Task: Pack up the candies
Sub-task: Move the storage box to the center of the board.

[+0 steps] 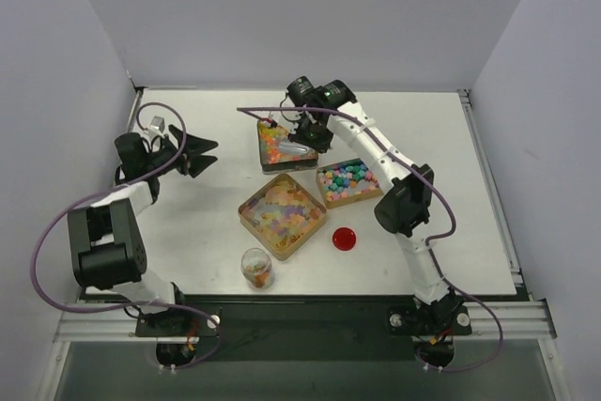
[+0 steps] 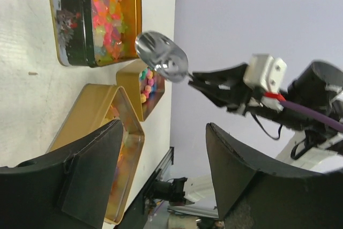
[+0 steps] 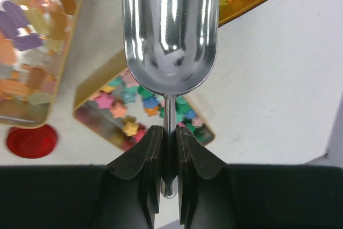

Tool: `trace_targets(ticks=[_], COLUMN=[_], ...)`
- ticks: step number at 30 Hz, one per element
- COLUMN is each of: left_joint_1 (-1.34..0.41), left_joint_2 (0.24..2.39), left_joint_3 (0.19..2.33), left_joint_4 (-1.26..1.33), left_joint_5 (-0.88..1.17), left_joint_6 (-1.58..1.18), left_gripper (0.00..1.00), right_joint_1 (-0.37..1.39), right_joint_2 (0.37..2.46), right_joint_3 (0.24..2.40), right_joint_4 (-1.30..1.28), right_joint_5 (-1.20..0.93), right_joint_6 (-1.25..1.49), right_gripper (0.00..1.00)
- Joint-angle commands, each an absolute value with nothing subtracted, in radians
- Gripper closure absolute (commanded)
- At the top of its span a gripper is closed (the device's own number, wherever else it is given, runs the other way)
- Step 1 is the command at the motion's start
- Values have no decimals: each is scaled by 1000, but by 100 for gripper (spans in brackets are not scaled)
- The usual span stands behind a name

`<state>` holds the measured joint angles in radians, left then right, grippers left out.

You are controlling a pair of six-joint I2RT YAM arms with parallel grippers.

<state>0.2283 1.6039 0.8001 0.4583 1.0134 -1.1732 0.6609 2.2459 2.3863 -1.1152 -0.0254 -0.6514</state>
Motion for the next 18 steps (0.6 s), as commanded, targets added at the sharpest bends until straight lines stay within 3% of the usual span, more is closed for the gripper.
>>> trace_targets(ticks=[1, 8, 12, 15, 18], left_joint_1=[218, 201, 94, -42, -124], left_joint_2=[1482, 1399, 1442, 1534, 1611], left_joint_3=[776, 736, 823, 1024, 1141], left_joint_4=[313, 117, -48, -266, -391], left_joint_5=[996, 939, 777, 584, 451], left_joint_6=[-993, -815, -627, -450, -364], left_gripper=[26, 26, 25, 34, 49], right_joint_1=[649, 621, 603, 577, 552], right_joint_2=[2327, 2370, 2346, 2284, 2214], right_joint_3=[2512, 2519, 2504, 2458, 2393], right_joint_4=[-1166, -1056, -1028, -982, -956], right_joint_5=[185, 259, 239, 207, 186], right_joint_6=[-868, -1049, -1005, -893, -789], right_gripper=[100, 100, 100, 100, 100])
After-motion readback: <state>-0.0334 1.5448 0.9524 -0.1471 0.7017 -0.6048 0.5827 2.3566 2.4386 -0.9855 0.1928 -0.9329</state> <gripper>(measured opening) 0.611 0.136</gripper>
